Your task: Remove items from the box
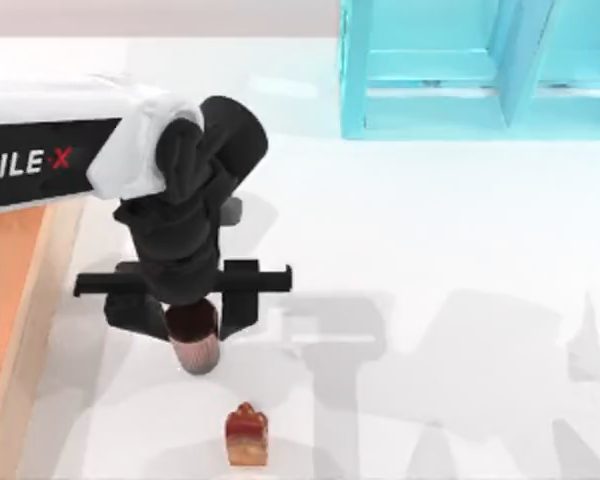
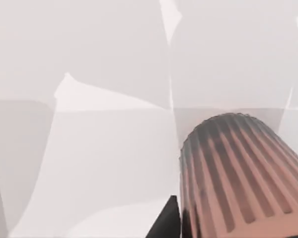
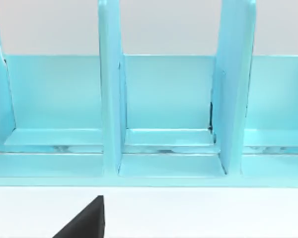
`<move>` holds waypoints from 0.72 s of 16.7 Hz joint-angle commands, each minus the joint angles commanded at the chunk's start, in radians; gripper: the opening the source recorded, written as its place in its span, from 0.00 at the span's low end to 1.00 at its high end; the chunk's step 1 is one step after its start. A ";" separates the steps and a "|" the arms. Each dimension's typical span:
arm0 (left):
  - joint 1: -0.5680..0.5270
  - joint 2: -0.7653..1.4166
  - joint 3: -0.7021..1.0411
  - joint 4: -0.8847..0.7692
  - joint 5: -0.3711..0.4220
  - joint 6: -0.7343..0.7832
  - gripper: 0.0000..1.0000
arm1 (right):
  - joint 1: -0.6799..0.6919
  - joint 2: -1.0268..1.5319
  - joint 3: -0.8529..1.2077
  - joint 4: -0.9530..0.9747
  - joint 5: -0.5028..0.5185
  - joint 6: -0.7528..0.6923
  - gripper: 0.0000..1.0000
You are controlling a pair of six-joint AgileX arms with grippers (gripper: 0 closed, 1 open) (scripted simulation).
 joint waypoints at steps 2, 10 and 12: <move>0.000 0.000 0.000 0.000 0.000 0.000 0.00 | 0.000 0.000 0.000 0.000 0.000 0.000 1.00; 0.000 0.000 0.000 0.000 0.000 0.000 0.53 | 0.000 0.000 0.000 0.000 0.000 0.000 1.00; 0.000 0.000 0.000 0.000 0.000 0.000 0.68 | 0.000 0.000 0.000 0.000 0.000 0.000 1.00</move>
